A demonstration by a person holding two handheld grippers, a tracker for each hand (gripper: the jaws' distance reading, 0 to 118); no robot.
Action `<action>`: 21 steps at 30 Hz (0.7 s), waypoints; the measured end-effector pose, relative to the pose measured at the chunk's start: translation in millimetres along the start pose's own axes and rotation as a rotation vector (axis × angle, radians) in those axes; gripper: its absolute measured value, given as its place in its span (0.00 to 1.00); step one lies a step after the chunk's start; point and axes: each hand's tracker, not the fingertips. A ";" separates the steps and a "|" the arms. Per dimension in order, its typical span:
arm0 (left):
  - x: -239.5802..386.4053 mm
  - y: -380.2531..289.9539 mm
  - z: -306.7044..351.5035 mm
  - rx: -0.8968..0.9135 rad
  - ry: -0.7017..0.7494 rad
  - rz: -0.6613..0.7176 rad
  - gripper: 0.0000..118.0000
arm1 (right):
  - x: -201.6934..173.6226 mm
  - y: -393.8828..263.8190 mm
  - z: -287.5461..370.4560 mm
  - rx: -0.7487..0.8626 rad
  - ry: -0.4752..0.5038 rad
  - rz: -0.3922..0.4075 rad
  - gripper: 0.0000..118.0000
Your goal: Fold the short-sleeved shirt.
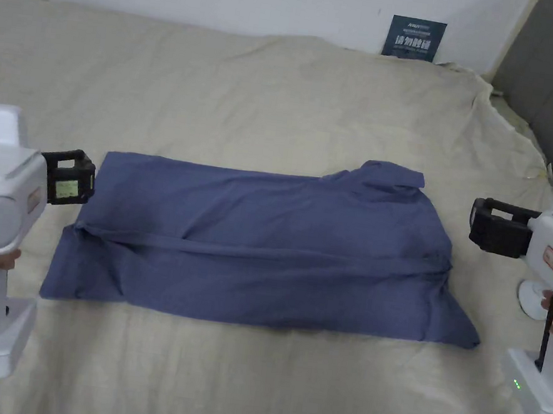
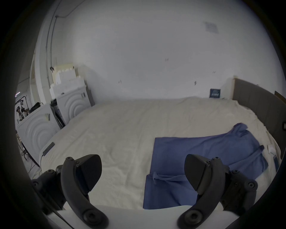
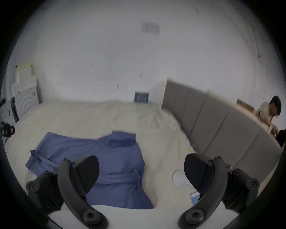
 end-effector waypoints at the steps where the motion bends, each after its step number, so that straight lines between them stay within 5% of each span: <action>1: -0.4 -4.4 13.4 0.021 -0.010 0.014 0.94 | -2.2 -2.3 11.9 0.029 0.001 0.006 0.96; 5: -3.5 -30.2 57.8 0.047 -0.034 0.015 0.84 | -9.2 -27.2 68.5 0.057 0.017 -0.043 0.96; 8: -5.0 -48.1 79.1 0.055 -0.046 0.016 0.44 | -15.7 -47.1 98.0 0.063 0.028 -0.075 0.90; 9: -5.0 -53.1 84.8 0.045 -0.049 0.018 0.34 | -19.6 -50.5 107.6 0.066 0.033 -0.072 0.82; 13: -5.8 -68.2 102.4 0.061 -0.066 0.057 0.00 | -28.5 -59.1 130.1 0.073 0.058 -0.106 0.05; 21: -5.2 -71.6 115.4 0.107 -0.111 0.071 0.00 | -28.3 -69.3 133.4 0.098 0.074 -0.144 0.00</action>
